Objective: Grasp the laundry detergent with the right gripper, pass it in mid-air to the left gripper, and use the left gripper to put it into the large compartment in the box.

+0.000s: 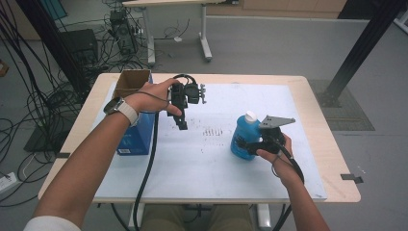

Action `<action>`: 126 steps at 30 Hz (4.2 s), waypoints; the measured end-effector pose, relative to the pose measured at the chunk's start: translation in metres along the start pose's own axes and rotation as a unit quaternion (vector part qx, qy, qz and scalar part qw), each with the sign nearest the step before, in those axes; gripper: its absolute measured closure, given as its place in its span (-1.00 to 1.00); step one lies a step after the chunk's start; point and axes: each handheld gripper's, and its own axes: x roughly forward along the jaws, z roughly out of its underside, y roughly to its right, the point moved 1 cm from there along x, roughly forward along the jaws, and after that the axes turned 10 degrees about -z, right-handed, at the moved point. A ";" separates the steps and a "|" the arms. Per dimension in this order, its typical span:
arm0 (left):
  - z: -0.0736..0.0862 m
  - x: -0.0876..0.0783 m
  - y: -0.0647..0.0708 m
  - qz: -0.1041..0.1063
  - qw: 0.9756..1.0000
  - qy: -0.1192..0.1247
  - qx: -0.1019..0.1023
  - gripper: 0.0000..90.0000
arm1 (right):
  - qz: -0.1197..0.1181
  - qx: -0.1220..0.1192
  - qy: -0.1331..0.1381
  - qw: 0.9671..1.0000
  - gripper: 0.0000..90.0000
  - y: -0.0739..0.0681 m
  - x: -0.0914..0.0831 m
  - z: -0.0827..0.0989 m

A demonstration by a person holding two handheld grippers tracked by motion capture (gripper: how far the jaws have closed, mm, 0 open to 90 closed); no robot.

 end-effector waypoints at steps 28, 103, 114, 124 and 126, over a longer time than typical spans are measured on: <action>0.001 0.002 0.000 0.002 1.000 -0.001 -0.001 -0.73 | -0.003 -0.006 -0.001 1.000 -0.25 0.000 0.002 0.001; 0.007 0.001 0.003 -0.001 1.000 0.001 -0.007 -0.73 | -0.003 -0.019 -0.001 1.000 -0.02 0.002 0.002 0.001; 0.007 0.000 0.003 -0.002 1.000 0.000 -0.005 -0.73 | -0.003 -0.018 -0.001 1.000 -0.02 0.001 0.002 0.001; 0.008 0.000 0.003 -0.002 1.000 -0.001 -0.008 -0.73 | -0.005 -0.018 0.000 1.000 -0.02 0.002 0.002 0.001; 0.009 -0.001 0.003 -0.003 1.000 -0.002 -0.008 -0.73 | -0.006 -0.020 0.000 1.000 -0.02 0.002 0.002 0.001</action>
